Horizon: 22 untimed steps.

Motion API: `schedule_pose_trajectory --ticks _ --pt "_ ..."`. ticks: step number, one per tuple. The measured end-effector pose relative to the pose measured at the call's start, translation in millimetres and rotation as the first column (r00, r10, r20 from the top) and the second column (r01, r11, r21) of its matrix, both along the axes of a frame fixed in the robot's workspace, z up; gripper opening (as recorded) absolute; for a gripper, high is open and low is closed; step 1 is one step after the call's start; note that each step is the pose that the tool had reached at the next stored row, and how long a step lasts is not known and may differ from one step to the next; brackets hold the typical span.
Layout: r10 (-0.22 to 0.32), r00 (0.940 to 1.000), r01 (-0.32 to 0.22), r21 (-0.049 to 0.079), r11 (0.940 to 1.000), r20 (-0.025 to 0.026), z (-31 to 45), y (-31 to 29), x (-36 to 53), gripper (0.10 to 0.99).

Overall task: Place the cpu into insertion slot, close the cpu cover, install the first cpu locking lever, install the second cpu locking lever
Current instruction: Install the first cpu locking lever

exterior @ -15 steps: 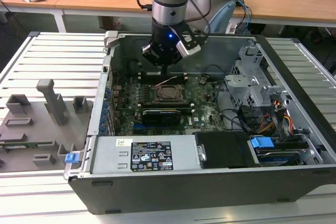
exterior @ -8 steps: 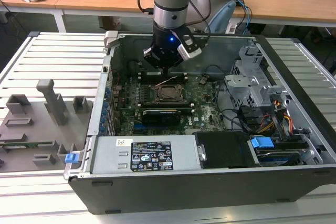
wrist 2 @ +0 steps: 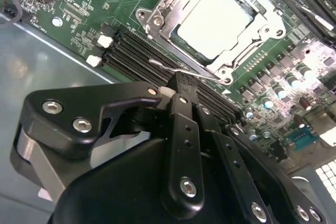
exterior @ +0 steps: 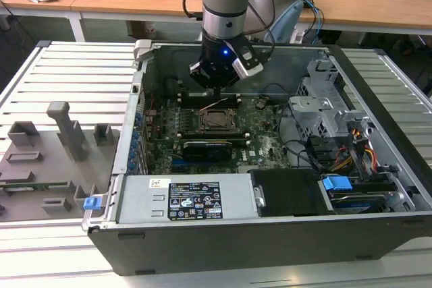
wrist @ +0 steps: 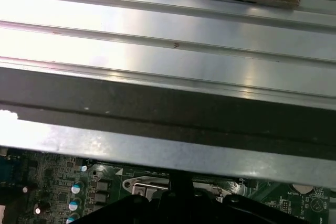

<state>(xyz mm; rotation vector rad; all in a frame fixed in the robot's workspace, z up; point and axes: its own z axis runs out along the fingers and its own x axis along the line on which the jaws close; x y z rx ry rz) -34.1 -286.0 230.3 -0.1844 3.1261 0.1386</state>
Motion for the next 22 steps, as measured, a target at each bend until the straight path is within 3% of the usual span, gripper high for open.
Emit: schedule_pose_trajectory --ticks 14,22 --pt "-0.001 1.0000 0.001 0.000 1.0000 0.0000 -10.0 0.6 12.9 0.106" --pt "-0.001 1.0000 0.001 0.000 1.0000 0.0000 -12.9 0.6 13.3 0.106"
